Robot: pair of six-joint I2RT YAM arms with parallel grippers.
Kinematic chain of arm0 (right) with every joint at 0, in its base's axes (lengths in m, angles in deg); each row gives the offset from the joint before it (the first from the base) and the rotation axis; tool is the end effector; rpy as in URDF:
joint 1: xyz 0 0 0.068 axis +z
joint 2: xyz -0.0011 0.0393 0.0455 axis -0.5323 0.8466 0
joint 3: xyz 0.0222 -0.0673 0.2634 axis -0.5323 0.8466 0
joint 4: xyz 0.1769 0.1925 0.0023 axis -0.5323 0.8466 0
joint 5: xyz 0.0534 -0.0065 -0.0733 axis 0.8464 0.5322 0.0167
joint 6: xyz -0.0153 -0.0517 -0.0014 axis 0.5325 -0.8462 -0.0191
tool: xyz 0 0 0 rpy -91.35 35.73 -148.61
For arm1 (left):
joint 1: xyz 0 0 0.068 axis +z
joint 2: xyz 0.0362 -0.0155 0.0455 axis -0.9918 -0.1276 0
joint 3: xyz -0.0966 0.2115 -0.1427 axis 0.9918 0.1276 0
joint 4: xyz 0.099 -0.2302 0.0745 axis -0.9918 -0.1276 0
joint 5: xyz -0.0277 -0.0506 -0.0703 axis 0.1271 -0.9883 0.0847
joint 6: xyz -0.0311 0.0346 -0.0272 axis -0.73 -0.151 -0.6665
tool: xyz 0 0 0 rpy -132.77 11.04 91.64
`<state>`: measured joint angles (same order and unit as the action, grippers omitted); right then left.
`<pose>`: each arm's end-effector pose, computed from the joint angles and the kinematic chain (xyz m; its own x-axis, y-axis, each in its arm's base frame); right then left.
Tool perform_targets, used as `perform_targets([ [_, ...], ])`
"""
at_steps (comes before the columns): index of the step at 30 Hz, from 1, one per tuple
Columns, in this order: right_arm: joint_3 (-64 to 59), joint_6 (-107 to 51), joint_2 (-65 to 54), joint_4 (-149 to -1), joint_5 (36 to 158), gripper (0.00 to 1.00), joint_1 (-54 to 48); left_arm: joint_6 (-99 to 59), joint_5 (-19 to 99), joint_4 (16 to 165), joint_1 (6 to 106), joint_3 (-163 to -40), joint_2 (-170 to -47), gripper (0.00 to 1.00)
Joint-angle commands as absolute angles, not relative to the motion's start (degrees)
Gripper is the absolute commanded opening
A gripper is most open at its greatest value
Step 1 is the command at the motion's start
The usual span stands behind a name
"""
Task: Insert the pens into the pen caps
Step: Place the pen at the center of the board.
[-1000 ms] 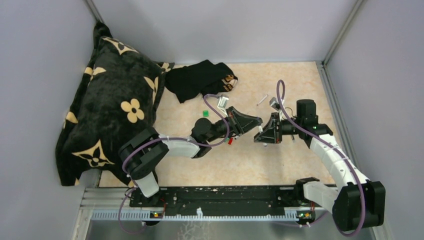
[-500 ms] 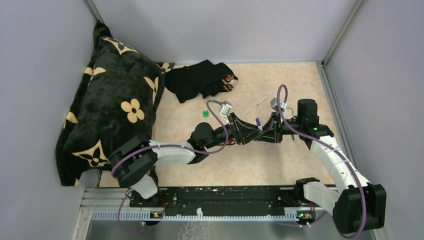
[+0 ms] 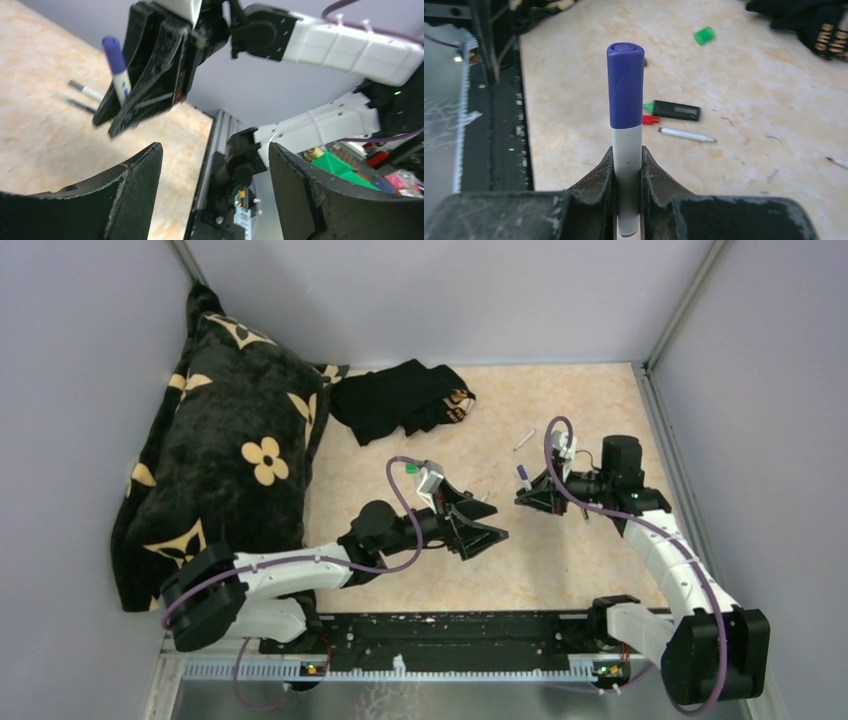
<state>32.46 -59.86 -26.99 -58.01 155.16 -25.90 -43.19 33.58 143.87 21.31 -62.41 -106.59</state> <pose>0.2028 0.0550 0.2662 -0.2069 -0.1944 -0.9588 -0.9528 0.2624 0.1524 0.1247 -0.2468 0.2799 -0.4526 -0.3251 -0.8303 0.8614 0.0813 -0.5014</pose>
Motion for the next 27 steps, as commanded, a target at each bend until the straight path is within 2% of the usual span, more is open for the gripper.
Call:
perform_targets([
  [1, 31.8, -64.5, -28.3, -59.3, 145.2, 0.05, -28.8, -37.2, 40.6, 135.3, 21.4, -57.6, -101.4, 0.85],
  [6, 33.9, -62.6, -23.7, -62.8, 131.5, 0.08, -31.6, -34.8, 48.5, 130.0, 21.5, -52.8, -95.1, 0.98],
  [18, 28.5, -56.0, -3.8, -58.5, 109.0, 0.11, -33.5, -35.3, 54.8, 125.7, 22.0, -45.7, -87.8, 0.98],
  [27, 25.7, -54.3, 3.0, -56.0, 102.5, 0.2, -33.6, -35.8, 55.5, 125.6, 22.4, -44.7, -86.5, 0.98],
])
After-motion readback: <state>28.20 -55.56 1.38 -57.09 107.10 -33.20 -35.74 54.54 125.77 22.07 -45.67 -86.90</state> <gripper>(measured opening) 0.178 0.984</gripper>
